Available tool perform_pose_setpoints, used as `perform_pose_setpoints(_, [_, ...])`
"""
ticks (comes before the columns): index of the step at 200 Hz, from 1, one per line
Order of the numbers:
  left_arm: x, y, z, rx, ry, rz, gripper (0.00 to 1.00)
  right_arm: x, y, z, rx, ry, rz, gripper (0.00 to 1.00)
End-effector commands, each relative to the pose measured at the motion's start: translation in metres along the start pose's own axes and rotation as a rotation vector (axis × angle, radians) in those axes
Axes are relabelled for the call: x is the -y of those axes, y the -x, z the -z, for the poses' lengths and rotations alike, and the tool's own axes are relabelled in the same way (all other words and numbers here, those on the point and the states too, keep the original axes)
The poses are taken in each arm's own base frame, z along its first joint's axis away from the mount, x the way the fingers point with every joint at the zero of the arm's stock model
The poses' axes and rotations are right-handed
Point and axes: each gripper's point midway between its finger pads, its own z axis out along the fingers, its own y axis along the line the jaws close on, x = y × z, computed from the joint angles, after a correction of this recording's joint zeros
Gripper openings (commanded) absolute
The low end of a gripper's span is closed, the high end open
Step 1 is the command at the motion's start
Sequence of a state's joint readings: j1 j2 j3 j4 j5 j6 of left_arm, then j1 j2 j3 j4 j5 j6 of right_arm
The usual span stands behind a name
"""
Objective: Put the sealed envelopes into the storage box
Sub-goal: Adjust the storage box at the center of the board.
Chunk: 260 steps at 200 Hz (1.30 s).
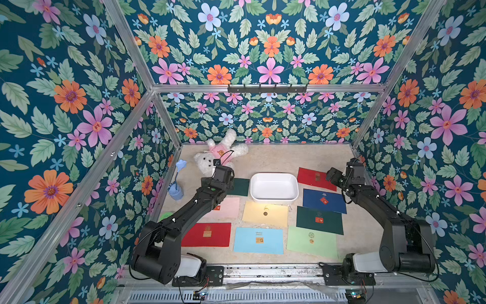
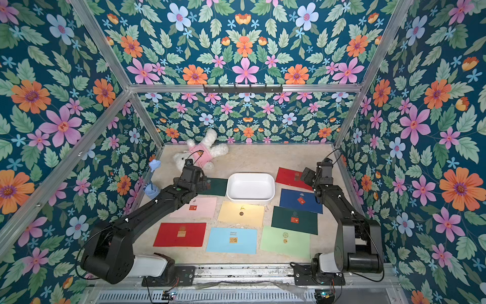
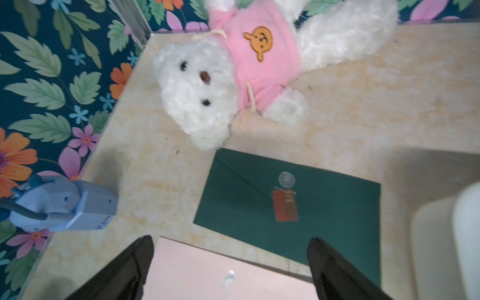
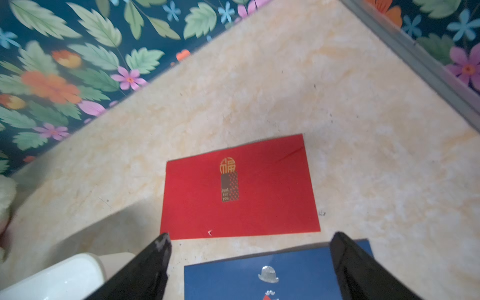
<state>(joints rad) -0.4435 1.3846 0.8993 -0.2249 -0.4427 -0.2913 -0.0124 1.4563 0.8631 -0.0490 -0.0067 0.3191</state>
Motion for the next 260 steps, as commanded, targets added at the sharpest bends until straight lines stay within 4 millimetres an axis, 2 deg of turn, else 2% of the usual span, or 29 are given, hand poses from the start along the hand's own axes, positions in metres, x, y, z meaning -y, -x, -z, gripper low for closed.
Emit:
perform_pose_setpoints(1, [0.021,-0.007,0.011,-0.066,-0.070,0.001,0.99,0.007,-0.015,-0.013,-0.106,-0.049,0.001,0.99])
perform_pose_setpoints(33, [0.063,0.008,0.026,-0.078,-0.188,0.001,0.99,0.011,-0.006,-0.033,-0.147,-0.113,0.056,0.99])
perform_pose_setpoints(37, [0.068,0.010,0.028,-0.078,-0.201,-0.002,0.99,0.015,-0.014,-0.042,-0.177,-0.128,0.062,0.99])
perform_pose_setpoints(65, [0.098,0.018,0.032,-0.091,-0.269,-0.019,0.99,0.015,-0.009,-0.055,-0.206,-0.147,0.098,0.99])
perform_pose_setpoints(101, [0.124,0.035,0.030,-0.088,-0.318,-0.028,0.99,0.017,-0.014,-0.073,-0.278,-0.164,0.147,0.99])
perform_pose_setpoints(127, [0.130,0.036,0.024,-0.106,-0.313,-0.021,0.99,0.010,-0.013,-0.072,-0.281,-0.129,0.152,0.99])
perform_pose_setpoints(153, [0.131,0.021,0.023,-0.168,-0.319,-0.007,0.99,-0.005,-0.009,-0.053,-0.247,-0.101,0.177,0.99])
perform_pose_setpoints(179, [0.122,0.000,0.031,-0.227,-0.298,-0.014,0.99,-0.019,-0.018,-0.027,-0.250,-0.077,0.172,0.99])
perform_pose_setpoints(185, [0.118,-0.004,0.033,-0.239,-0.294,-0.017,0.99,-0.019,-0.025,-0.023,-0.267,-0.080,0.169,0.99])
perform_pose_setpoints(189, [0.117,-0.007,0.036,-0.248,-0.295,-0.018,0.99,-0.024,-0.021,-0.012,-0.248,-0.067,0.168,0.99])
perform_pose_setpoints(215, [0.108,-0.032,0.049,-0.312,-0.316,-0.028,0.99,-0.029,-0.043,0.020,-0.277,-0.039,0.152,0.99])
perform_pose_setpoints(260, [0.098,-0.098,0.056,-0.445,-0.319,-0.031,0.99,-0.057,-0.091,0.074,-0.345,0.112,0.141,0.95])
